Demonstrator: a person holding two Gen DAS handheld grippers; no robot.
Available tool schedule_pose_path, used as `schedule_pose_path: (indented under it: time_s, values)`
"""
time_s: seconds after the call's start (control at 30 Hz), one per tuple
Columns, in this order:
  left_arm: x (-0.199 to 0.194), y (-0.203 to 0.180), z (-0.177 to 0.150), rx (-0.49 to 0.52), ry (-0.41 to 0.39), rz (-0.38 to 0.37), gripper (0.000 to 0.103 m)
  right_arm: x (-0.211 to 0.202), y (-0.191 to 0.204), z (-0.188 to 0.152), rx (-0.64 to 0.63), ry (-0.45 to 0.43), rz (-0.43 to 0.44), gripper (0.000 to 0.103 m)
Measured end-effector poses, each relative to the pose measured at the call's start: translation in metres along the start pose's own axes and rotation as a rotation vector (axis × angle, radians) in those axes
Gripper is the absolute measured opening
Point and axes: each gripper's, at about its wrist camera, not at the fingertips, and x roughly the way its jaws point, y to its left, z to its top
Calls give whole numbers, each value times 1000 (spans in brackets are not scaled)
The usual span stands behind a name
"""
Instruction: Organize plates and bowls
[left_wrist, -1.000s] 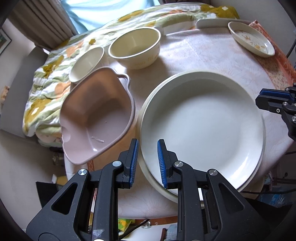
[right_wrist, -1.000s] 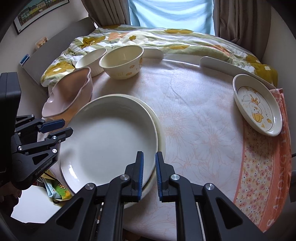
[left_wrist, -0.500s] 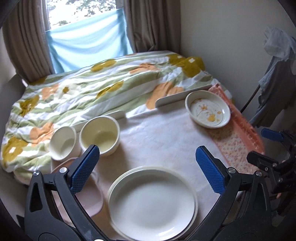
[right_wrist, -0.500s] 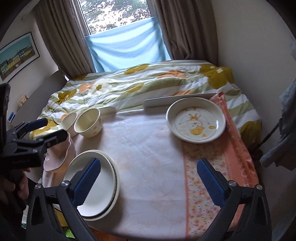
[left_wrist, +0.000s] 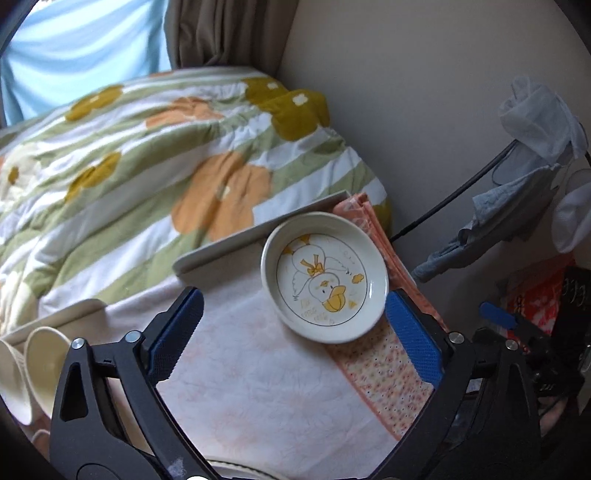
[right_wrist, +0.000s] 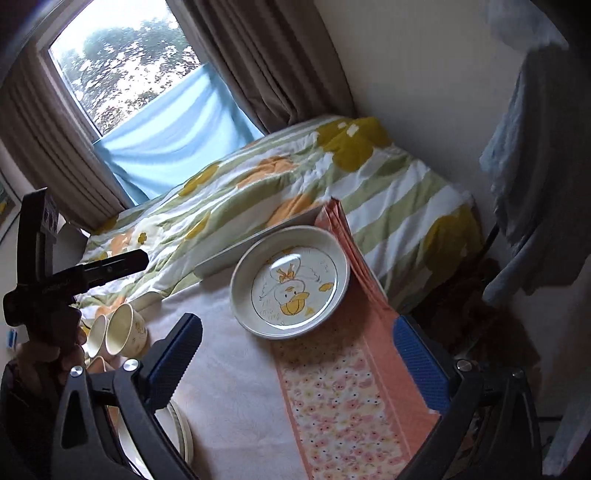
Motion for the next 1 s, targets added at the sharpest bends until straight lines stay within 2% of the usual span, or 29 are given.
schedule_pose_path:
  time_s: [0.03, 0.07, 0.1, 0.17, 0.23, 0.37, 0.5, 0.57, 0.67, 0.73, 0.77, 1.0]
  values:
    - [17, 5, 1, -8, 26, -1, 85, 16, -8, -2, 35, 25, 13, 94]
    - [34, 8, 3, -10, 50, 5, 82, 31, -16, -3, 65, 47, 28, 85]
    - [50, 10, 5, -11, 77, 10, 76, 46, -22, -4, 88, 70, 40, 82]
    - [81, 15, 8, -32, 129, 1, 64, 75, -32, -5, 117, 121, 42, 68]
    - [107, 20, 11, -56, 168, -10, 55, 97, -40, -4, 141, 154, 55, 62]
    - [137, 22, 15, -64, 212, 3, 48, 124, -50, -1, 176, 193, 70, 52]
    - [150, 22, 19, -58, 227, 19, 45, 137, -53, 0, 201, 196, 69, 44]
    - [152, 21, 22, -49, 228, 27, 39, 141, -52, 2, 208, 196, 69, 32]
    - [155, 20, 23, -24, 236, 44, 27, 144, -51, 4, 205, 194, 55, 24]
    - [158, 20, 23, -12, 239, 73, 14, 144, -50, 4, 199, 194, 38, 18]
    - [158, 21, 23, -11, 234, 77, 14, 145, -50, 4, 195, 195, 29, 15]
    - [154, 17, 21, 2, 223, 105, 13, 148, -51, 7, 165, 201, 20, 15]
